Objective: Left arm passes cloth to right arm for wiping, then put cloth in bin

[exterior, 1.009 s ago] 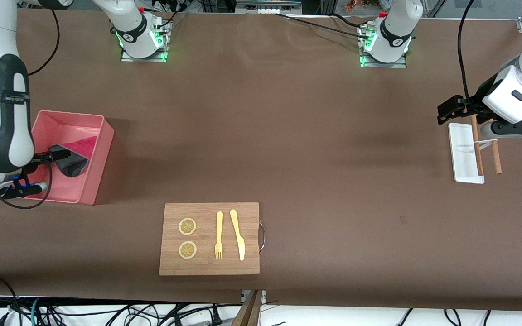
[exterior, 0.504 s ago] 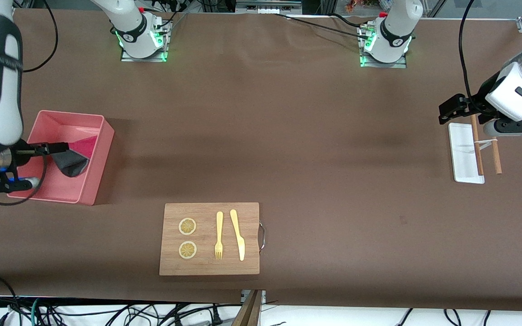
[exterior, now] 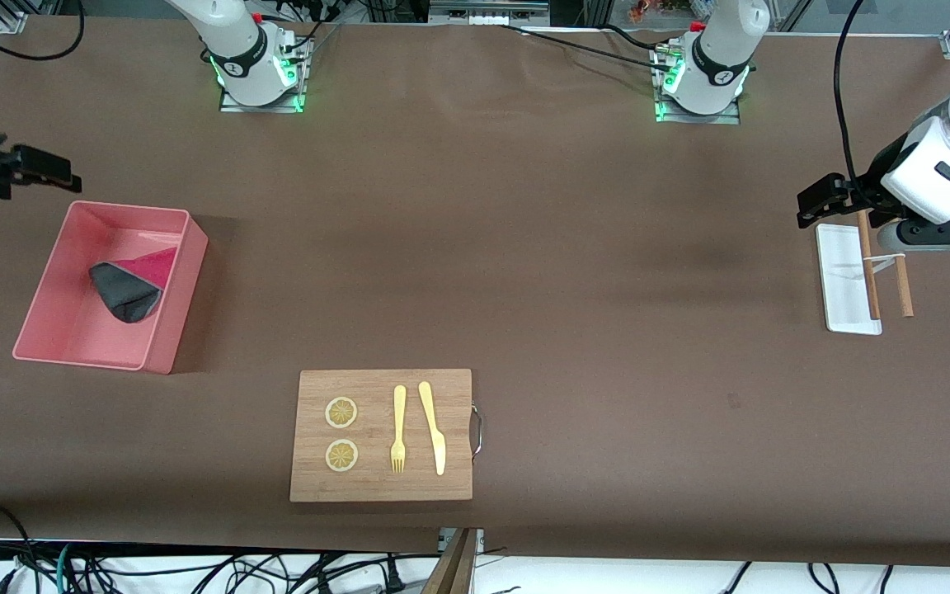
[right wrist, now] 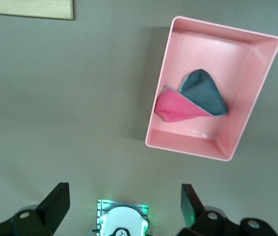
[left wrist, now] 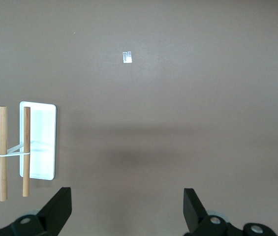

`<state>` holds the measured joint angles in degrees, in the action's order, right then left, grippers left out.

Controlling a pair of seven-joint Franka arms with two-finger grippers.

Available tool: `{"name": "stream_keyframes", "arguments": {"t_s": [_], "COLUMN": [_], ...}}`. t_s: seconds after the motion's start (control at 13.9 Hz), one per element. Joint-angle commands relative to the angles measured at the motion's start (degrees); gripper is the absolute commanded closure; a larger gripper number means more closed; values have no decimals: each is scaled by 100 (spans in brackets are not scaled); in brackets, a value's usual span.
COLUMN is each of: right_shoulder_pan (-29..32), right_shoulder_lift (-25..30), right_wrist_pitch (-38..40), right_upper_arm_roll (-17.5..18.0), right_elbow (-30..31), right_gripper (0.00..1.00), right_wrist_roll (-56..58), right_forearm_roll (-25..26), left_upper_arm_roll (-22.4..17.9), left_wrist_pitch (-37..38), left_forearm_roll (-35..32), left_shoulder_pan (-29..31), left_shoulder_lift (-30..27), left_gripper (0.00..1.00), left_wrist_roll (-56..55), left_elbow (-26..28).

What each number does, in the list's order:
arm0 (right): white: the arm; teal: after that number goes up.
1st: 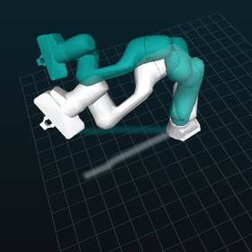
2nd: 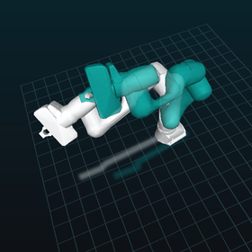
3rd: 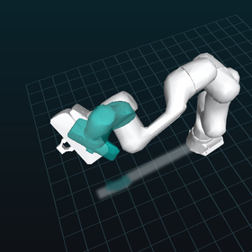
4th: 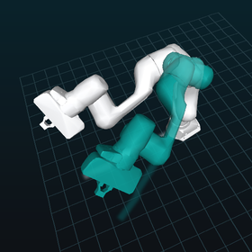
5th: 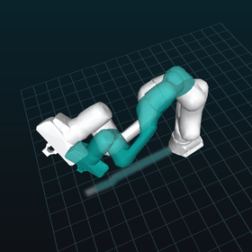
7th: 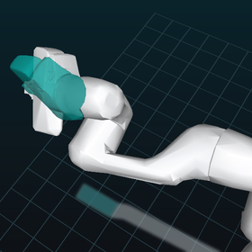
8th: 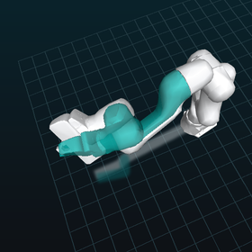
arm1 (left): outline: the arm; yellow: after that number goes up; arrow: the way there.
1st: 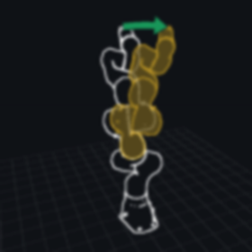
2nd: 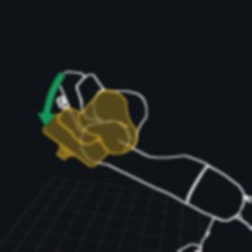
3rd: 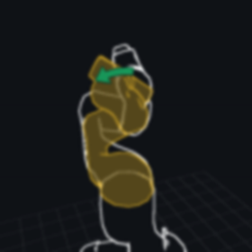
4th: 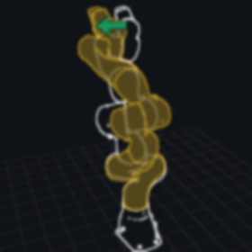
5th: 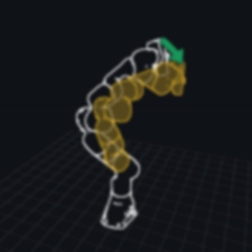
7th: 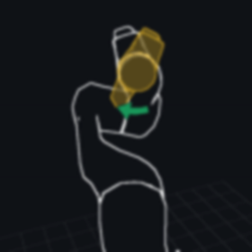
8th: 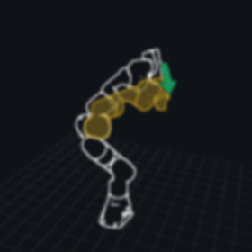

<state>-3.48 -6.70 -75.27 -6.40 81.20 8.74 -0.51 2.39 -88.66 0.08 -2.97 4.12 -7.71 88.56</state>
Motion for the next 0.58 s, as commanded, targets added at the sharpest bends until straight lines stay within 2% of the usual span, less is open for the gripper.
{"name": "stream_keyframes", "arguments": {"t_s": [0.0,0.22,0.5], "right_shoulder_pan": [163,216,365], "right_shoulder_lift": [204,783,872], "right_wrist_pitch": [-155,-391,-489], "right_upper_arm_roll": [323,490,534], "right_elbow": [466,467,607], "right_gripper": [0,0,0], "right_wrist_roll": [-39,-91,-213], "right_forearm_roll": [235,332,235], "left_upper_arm_roll": [-2,-2,-2], "left_wrist_pitch": [95,95,95], "left_forearm_roll": [71,80,97], "left_shoulder_pan": [-10,-10,-10], "left_shoulder_lift": [71,71,71], "left_gripper": [0,0,0], "left_wrist_roll": [24,24,24], "left_elbow": [-172,-172,-172]}}
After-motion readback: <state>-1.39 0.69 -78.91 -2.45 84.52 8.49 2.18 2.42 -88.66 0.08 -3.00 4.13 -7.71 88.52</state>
